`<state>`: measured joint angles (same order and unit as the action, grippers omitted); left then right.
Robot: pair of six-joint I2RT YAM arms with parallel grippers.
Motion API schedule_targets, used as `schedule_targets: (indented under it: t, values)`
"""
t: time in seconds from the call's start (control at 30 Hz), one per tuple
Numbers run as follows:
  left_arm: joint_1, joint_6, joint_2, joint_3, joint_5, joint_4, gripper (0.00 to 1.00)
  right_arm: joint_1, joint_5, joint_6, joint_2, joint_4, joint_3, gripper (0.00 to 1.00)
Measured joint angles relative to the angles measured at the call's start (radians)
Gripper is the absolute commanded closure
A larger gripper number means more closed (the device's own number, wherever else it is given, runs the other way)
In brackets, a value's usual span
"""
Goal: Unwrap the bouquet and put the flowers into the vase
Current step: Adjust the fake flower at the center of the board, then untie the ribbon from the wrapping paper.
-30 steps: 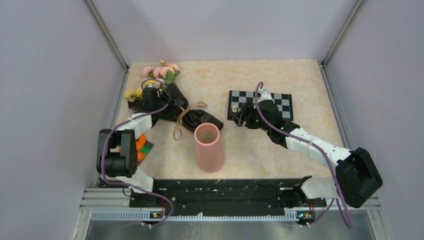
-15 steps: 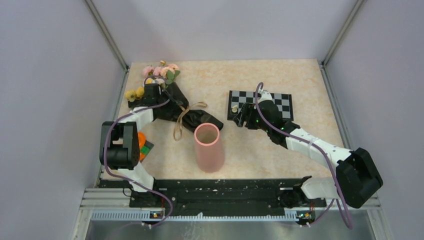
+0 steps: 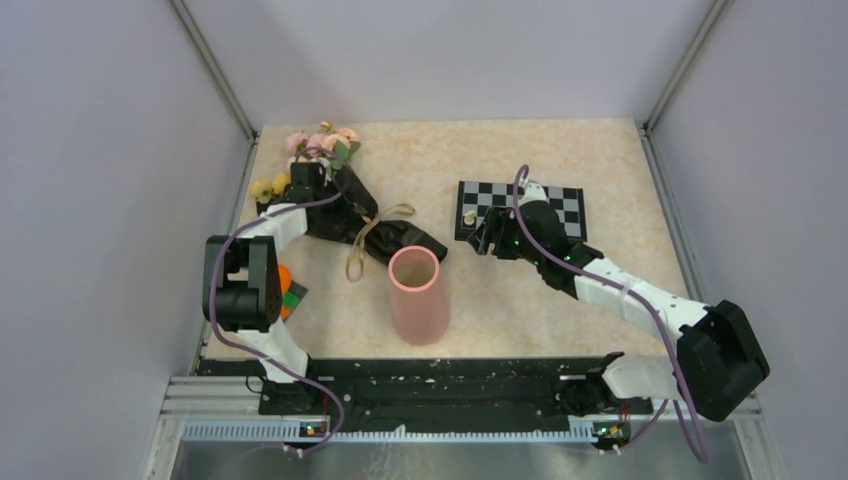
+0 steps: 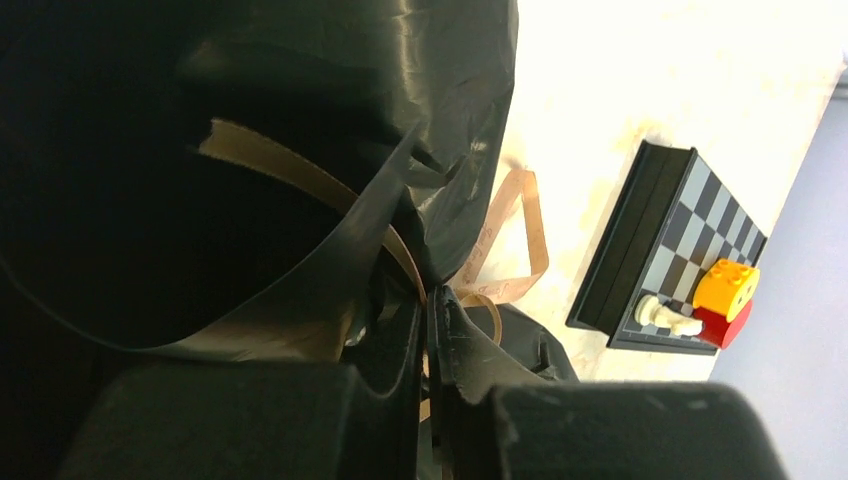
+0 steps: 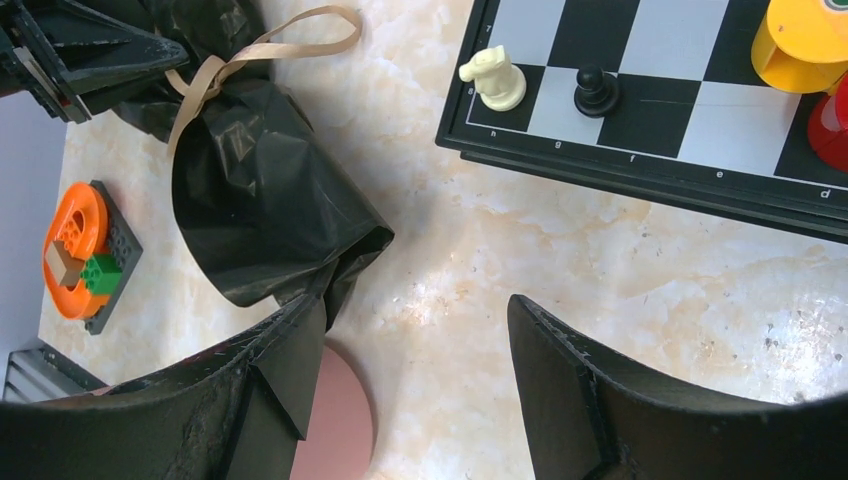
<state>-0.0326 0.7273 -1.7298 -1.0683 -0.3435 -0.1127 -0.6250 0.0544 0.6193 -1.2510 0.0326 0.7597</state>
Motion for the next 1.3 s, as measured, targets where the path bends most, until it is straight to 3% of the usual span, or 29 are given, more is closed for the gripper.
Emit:
schedule_targets:
  t: [0.13, 0.37, 0.6, 1.3]
  values:
    - [0.0, -0.008, 0.0, -0.006, -0.021, -0.022, 1.0, 0.0, -0.007, -0.008, 0.006, 0.006, 0.0, 0.31]
    - [0.0, 0.003, 0.043, 0.036, -0.066, -0.022, 1.0, 0.0, -0.098, -0.018, -0.049, 0.012, 0.072, 0.3]
    - [0.0, 0.002, 0.088, 0.065, -0.084, -0.022, 1.0, -0.002, -0.245, 0.014, -0.266, -0.021, 0.266, 0.32]
    - [0.018, 0.019, 0.094, 0.073, -0.114, 0.0, 1.0, -0.049, -0.537, 0.2, -0.8, -0.1, 0.729, 0.49]
